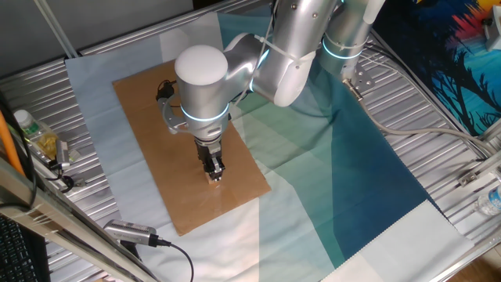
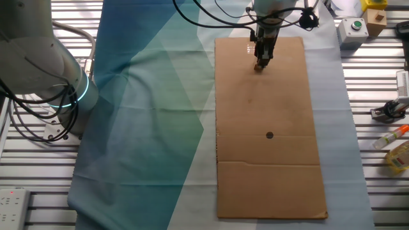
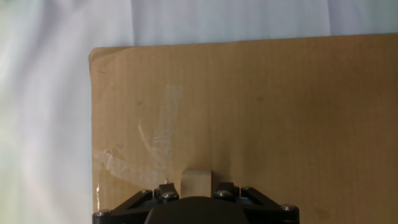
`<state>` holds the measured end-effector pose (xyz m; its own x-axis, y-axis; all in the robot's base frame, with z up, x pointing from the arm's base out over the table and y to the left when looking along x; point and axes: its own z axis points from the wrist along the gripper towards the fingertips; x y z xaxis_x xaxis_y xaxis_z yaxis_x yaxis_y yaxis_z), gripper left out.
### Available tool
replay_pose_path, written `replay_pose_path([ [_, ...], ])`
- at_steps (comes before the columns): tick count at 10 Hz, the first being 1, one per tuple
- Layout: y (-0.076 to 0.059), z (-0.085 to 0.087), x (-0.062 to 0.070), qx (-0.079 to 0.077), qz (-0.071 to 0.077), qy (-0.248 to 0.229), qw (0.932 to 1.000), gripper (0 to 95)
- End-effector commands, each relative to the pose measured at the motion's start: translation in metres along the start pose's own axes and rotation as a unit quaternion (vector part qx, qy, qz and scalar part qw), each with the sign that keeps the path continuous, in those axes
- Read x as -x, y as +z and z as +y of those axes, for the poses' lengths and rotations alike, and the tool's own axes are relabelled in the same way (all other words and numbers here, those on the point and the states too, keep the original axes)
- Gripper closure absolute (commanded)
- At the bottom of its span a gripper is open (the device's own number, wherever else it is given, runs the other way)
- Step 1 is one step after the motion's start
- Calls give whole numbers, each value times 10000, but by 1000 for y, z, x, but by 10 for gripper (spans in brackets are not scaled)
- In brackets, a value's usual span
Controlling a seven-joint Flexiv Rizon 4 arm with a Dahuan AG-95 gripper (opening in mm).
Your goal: Hold a small block with the gripper and sweep it from left to right on the table
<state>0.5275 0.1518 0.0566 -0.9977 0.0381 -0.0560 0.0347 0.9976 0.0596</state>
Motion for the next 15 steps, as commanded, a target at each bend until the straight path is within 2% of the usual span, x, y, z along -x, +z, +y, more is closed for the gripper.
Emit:
replay_pose_path([
  [1, -4, -4, 1, -16, 38, -31, 10000, 950],
  [5, -8, -9, 1, -86, 105, -76, 9999, 950],
  [8, -8, -10, 2, -73, 339, -114, 9993, 950],
  [12, -8, -10, 2, -193, 355, -325, 9987, 950],
  [14, -8, -10, 1, -208, 525, -392, 9976, 950],
  [15, -8, -10, 1, -294, 621, -495, 9964, 950],
])
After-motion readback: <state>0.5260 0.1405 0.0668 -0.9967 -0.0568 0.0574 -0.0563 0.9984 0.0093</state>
